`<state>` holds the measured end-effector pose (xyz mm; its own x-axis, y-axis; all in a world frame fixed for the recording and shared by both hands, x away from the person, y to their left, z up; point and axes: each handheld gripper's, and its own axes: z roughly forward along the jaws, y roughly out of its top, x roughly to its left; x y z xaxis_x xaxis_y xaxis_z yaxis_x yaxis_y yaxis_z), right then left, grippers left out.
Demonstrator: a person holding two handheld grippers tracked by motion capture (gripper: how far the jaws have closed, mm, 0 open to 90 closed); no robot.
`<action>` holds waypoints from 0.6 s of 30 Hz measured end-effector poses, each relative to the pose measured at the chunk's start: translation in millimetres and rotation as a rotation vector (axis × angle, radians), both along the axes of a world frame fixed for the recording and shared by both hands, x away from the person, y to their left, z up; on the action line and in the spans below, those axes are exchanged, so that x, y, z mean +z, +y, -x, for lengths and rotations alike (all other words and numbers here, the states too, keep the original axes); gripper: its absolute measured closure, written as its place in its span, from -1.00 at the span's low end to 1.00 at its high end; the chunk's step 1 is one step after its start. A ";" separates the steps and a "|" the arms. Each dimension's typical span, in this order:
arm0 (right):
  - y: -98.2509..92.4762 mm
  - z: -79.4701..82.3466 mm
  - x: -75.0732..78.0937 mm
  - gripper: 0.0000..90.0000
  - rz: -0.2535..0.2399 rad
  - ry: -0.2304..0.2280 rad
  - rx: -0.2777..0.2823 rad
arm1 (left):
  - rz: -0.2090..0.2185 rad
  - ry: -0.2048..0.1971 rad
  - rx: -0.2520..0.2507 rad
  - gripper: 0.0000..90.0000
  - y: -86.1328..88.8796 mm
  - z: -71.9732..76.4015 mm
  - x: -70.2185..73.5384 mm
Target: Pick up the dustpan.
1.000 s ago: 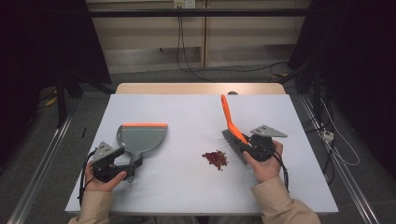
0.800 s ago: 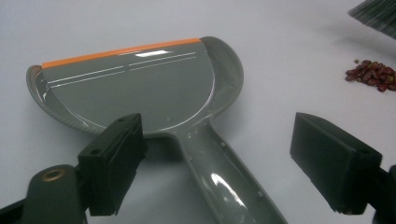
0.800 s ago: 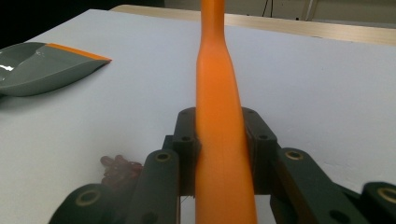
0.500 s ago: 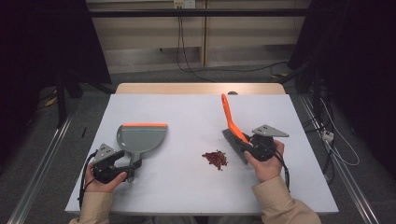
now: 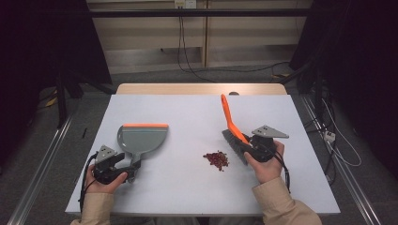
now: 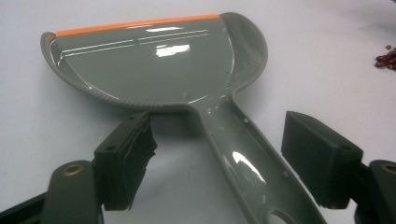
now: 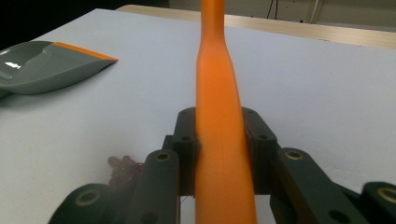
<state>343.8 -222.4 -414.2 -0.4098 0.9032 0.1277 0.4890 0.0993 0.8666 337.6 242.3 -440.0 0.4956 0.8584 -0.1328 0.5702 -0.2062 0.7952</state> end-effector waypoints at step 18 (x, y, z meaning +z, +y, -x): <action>0.8 2.2 0.8 0.58 -0.001 -0.003 -0.006 | -0.043 0.064 0.059 0.01 -0.6 -4.5 5.4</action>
